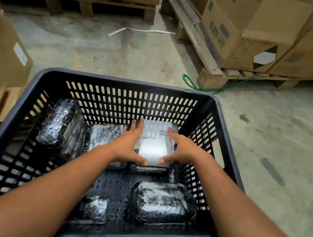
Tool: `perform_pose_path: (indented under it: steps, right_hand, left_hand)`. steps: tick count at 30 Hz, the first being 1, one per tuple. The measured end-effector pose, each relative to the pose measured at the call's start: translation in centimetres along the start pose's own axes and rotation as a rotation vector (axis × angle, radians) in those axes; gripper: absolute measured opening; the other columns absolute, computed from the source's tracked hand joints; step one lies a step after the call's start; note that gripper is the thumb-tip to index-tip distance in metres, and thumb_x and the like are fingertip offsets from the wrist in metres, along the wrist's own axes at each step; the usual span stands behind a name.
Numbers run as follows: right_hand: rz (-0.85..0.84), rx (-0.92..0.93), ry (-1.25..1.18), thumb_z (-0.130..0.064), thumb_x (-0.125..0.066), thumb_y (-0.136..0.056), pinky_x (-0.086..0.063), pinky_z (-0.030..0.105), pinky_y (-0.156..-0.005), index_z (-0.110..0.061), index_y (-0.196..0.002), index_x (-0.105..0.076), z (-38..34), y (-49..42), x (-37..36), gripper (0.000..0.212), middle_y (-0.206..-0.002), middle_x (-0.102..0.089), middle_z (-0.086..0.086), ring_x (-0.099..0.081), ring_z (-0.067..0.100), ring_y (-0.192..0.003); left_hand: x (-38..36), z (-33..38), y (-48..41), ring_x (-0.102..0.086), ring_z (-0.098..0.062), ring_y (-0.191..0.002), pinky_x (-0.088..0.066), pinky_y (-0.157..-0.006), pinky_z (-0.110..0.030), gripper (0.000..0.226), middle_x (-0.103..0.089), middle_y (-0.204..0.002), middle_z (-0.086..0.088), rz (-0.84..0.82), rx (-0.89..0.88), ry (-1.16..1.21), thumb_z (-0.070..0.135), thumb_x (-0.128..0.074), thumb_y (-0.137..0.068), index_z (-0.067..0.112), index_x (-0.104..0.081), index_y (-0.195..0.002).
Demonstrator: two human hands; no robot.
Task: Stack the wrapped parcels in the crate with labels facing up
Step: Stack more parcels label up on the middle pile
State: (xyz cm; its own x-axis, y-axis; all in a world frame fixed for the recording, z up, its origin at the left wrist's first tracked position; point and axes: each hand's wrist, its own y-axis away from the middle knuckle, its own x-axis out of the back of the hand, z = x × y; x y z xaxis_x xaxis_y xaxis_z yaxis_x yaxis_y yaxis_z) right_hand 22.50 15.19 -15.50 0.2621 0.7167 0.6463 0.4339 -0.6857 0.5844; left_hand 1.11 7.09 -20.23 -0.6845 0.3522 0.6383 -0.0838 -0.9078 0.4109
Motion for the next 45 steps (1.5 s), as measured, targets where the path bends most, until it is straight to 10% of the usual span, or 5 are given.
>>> perform_pose_path:
  steps: [16, 20, 23, 30, 45]
  right_hand:
    - [-0.053, 0.043, 0.098, -0.023, -0.093, -0.074, -0.027, 0.048, -0.122, -0.038, -0.163, -0.009, -0.4, 1.9, 0.9, 0.123, -0.170, -0.025, 0.004, -0.028, 0.031, -0.153]
    - [-0.046, 0.054, 0.262, -0.025, -0.096, -0.069, -0.033, 0.047, -0.120, -0.036, -0.158, -0.036, -0.8, 4.4, 2.8, 0.107, -0.162, -0.041, 0.000, -0.035, 0.027, -0.149]
    - [-0.169, -0.005, 0.336, -0.026, -0.100, -0.062, -0.050, 0.039, -0.100, -0.035, -0.127, -0.070, -0.2, 6.2, 2.6, 0.072, -0.136, -0.065, 0.001, -0.059, 0.026, -0.127]
    - [-0.482, -0.072, 0.594, -0.045, -0.100, -0.055, -0.054, 0.035, -0.095, -0.031, -0.137, -0.065, -0.3, 7.7, -1.2, 0.090, -0.136, -0.068, -0.008, -0.066, 0.020, -0.108]
    - [-0.179, 0.021, 0.120, -0.029, -0.088, -0.080, -0.047, 0.035, -0.106, -0.036, -0.143, -0.058, 0.8, 7.3, 2.6, 0.070, -0.144, -0.063, 0.001, -0.061, 0.020, -0.127]
  left_hand:
    - [1.1, 1.0, 2.1, -0.002, -0.024, -0.152, -0.008, -0.119, -0.035, 0.134, 0.028, -0.160, 0.004, -0.065, -0.041, 0.020, 0.065, -0.084, -0.057, 0.040, 0.002, -0.158]
    - [2.5, 4.1, 4.4, -0.031, -0.010, -0.143, -0.030, -0.116, -0.036, 0.064, -0.031, -0.158, 0.010, 0.006, -0.204, -0.099, 0.049, -0.085, -0.070, 0.044, -0.056, -0.127]
    - [1.7, 5.5, 6.0, -0.064, -0.006, -0.100, -0.046, -0.074, -0.021, 0.035, -0.065, -0.103, 0.018, -0.176, -0.190, -0.082, 0.048, -0.087, -0.070, 0.042, -0.065, -0.096]
    - [-2.2, 5.8, 7.0, -0.053, -0.015, -0.131, -0.042, -0.107, -0.034, 0.095, -0.054, -0.147, 0.011, -0.582, -0.245, -0.326, 0.044, -0.092, -0.064, 0.033, -0.048, -0.148]
    - [0.2, 4.2, 6.5, -0.052, -0.009, -0.127, -0.038, -0.105, -0.024, 0.102, -0.054, -0.146, 0.010, -0.257, -0.245, -0.174, 0.038, -0.092, -0.065, 0.029, -0.039, -0.152]
